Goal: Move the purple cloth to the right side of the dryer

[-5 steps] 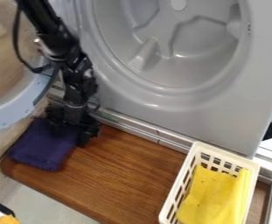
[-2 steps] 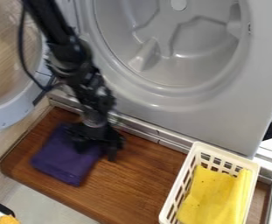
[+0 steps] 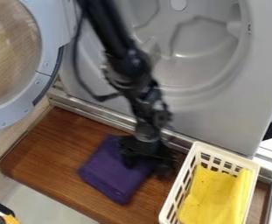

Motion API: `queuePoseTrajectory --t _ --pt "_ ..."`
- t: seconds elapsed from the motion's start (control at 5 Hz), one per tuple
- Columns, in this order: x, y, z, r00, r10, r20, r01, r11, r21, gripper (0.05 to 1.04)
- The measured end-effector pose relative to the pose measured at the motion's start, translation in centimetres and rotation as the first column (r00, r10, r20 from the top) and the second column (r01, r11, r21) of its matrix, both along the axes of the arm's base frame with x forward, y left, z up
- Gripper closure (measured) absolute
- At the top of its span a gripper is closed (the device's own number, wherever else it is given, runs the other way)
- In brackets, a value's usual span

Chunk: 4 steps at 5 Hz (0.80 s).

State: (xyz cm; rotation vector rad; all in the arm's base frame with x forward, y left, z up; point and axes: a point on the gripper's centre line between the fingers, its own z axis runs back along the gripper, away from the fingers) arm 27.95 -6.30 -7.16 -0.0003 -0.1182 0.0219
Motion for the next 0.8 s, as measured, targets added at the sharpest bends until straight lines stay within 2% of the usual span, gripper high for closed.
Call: queuePoseTrajectory --t 0.2,0.4,0.6,0.8 --pt "0.5 -2.7 0.4 1.0 -0.008 -0.022 0.008 1.0 -0.001 0.083" --pt "0.5 -3.0 0.8 0.997 0.055 -0.054 -0.053 0.998 0.033 0.083" --pt "-0.5 -1.9 1.4 0.994 0.078 -0.072 -0.073 0.994 0.078 0.083" --pt "-0.9 -1.3 3.3 0.992 0.107 -0.064 -0.1 0.99 0.104 0.083"
